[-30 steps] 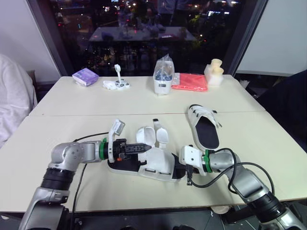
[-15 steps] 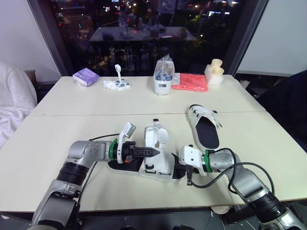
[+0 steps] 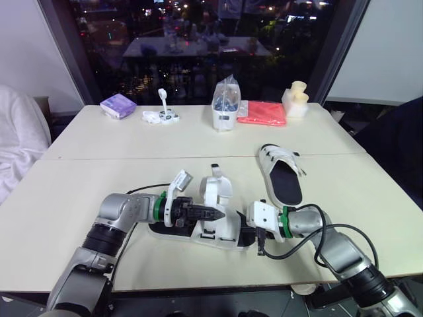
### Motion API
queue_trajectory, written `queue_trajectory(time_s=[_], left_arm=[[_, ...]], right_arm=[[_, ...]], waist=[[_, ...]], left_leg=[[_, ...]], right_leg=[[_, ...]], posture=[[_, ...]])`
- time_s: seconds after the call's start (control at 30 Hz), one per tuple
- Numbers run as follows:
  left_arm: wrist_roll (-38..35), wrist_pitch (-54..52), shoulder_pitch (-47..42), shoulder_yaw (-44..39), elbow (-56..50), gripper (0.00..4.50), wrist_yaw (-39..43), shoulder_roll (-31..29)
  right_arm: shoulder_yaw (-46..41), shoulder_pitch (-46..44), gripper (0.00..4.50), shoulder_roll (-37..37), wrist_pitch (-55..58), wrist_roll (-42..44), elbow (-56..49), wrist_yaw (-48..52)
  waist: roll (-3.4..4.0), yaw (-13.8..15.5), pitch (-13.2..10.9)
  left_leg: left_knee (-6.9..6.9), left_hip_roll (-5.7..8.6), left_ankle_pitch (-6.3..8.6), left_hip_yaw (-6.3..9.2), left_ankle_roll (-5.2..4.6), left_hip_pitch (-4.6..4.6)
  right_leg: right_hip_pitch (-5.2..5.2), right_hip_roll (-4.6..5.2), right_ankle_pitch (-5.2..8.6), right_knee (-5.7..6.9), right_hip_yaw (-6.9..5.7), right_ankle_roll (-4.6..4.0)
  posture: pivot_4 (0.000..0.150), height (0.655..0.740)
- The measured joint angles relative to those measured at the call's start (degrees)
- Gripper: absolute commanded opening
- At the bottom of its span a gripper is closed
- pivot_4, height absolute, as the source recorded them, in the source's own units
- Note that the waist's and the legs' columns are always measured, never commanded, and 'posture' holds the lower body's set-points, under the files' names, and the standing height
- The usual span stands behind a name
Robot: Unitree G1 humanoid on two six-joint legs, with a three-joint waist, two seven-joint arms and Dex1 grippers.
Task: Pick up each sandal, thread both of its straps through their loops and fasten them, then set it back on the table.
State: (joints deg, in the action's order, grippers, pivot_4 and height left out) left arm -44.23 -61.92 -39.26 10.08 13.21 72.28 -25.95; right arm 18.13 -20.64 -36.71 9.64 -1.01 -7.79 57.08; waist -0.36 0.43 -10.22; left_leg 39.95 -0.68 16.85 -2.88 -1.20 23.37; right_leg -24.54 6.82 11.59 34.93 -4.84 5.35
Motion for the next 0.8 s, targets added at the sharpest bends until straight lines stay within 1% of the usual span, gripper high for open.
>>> queue_trajectory(time_s=[0.8], left_arm=[[-0.1, -1.6, -1.8, -0.5, 0.6, 0.04, 1.3, 0.0]], right_arm=[[0.1, 0.5, 0.0, 0.0, 0.0, -0.5, -0.8, -0.4]], waist=[[-0.01, 0.0, 0.0]], left_leg=[[-0.02, 0.0, 0.0, 0.01, 0.0, 0.02]], right_leg=[[-0.03, 0.0, 0.0, -0.01, 0.0, 0.0]], posture=[[0.15, 0.74]])
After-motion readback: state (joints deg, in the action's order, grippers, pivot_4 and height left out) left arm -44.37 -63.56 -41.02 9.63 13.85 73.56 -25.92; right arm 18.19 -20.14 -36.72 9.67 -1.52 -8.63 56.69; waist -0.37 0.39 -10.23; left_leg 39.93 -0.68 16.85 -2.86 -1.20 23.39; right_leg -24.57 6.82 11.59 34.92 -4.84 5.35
